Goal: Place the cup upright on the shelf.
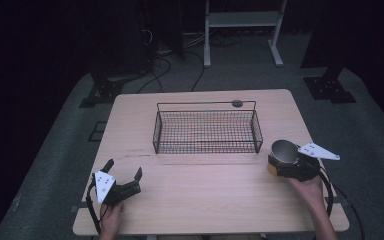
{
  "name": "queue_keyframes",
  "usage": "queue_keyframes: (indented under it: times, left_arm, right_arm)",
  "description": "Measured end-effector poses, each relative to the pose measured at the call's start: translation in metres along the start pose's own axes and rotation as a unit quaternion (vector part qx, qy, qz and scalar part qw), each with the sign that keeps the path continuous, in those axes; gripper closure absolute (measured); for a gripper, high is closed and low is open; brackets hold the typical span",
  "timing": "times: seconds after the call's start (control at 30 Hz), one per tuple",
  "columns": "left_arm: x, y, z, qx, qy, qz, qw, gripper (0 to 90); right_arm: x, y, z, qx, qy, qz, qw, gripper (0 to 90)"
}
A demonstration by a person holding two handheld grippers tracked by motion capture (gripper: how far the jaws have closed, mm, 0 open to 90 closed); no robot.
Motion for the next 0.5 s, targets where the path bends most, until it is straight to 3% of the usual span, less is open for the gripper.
queue_keyframes:
  times: [0.1,0.5]
  left_arm:
    - [0.0000,0.0000,0.0000,0.000,0.000,0.000,1.0000,0.0]
    - [0.0000,0.0000,0.0000,0.000,0.000,0.000,1.0000,0.0]
  right_arm:
    - [0.0007,0.0001,0.0007,0.003,0.000,0.005,1.0000,6.6]
    - [0.0032,0.0015,0.0020,-0.004,0.001,0.010,0.9999,8.3]
Point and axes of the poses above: each handheld gripper's, and its own axes: x roughly backward along the jaws, z roughly out of its top, y roughly to its right, the point moved 1 cm from there along -x, roughly forward along the jaws, and after that the axes turned 4 degrees about -z, right-handed, at the moved point
